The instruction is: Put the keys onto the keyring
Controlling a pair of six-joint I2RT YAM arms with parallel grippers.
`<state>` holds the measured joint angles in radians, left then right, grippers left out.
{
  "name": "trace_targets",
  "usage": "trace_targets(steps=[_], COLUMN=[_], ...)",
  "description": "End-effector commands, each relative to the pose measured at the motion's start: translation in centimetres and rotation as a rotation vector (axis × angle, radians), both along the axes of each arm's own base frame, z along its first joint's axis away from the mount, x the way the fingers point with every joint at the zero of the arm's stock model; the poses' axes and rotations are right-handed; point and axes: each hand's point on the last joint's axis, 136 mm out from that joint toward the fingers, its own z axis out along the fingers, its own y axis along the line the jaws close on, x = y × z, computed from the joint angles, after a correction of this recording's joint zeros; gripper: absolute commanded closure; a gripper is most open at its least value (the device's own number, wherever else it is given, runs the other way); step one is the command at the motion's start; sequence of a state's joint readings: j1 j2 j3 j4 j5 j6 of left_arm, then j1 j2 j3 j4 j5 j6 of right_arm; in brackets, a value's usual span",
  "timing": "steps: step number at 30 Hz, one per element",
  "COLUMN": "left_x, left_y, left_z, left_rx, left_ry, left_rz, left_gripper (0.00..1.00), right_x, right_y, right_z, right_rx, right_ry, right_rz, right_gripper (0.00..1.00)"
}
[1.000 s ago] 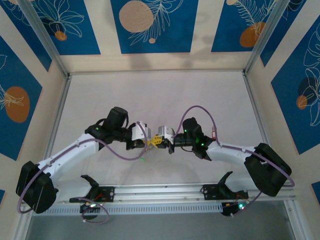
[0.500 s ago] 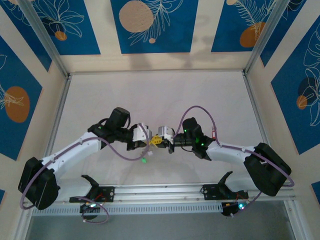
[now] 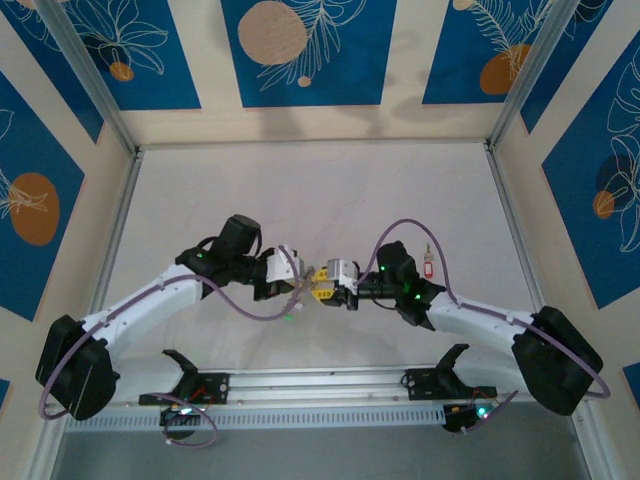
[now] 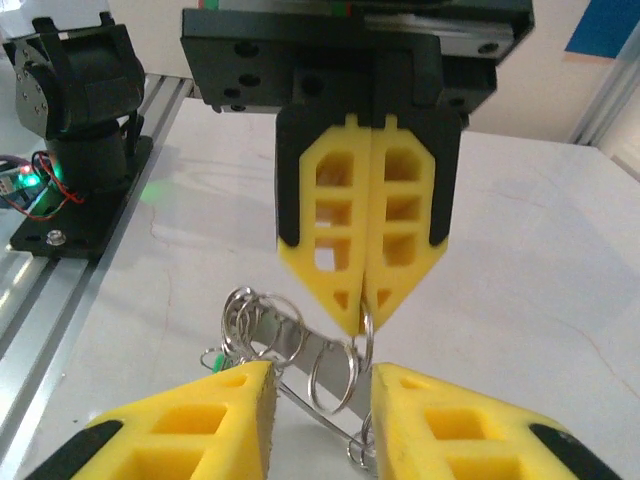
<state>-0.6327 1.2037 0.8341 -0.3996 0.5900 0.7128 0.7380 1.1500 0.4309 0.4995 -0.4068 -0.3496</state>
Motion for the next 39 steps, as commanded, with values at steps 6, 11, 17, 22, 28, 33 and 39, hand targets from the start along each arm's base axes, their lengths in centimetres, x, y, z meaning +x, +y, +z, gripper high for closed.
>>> trace_targets(steps=[6, 11, 17, 22, 28, 33, 39], left_x=[1.2, 1.0, 0.8, 0.7, 1.0, 1.5, 1.8], left_y=[-1.3, -1.4, -1.5, -1.7, -1.7, -1.6, -1.6], left_z=[3.9, 4.2, 4.2, 4.2, 4.2, 4.0, 4.1], left_rx=[-0.091, -0.102, -0.113, -0.12, -0.115, -0.101, -0.104], left_ry=[-0.05, -0.039, -0.029, -0.029, -0.038, -0.042, -0.041], left_rz=[0.038, 0.034, 0.029, 0.022, 0.037, 0.065, 0.086], left_gripper=[1.0, 1.0, 1.0, 1.0, 1.0, 1.0, 1.0], right_x=[-0.4, 0.0, 0.6, 0.9, 0.6, -0.1, -1.1], right_y=[-0.6, -0.1, 0.2, 0.6, 1.0, 1.1, 1.0], right_z=[-1.2, -1.0, -0.5, -0.3, 0.2, 0.4, 0.0], right_rx=[-0.024, -0.013, 0.008, 0.009, 0.018, 0.023, 0.015], right_ry=[0.11, 0.116, 0.103, 0.1, 0.1, 0.1, 0.119], right_rz=[-0.001, 0.003, -0.008, -0.004, 0.037, 0.072, 0.096], right_gripper=[0.53, 0.48, 0.47, 0.47, 0.47, 0.51, 0.63])
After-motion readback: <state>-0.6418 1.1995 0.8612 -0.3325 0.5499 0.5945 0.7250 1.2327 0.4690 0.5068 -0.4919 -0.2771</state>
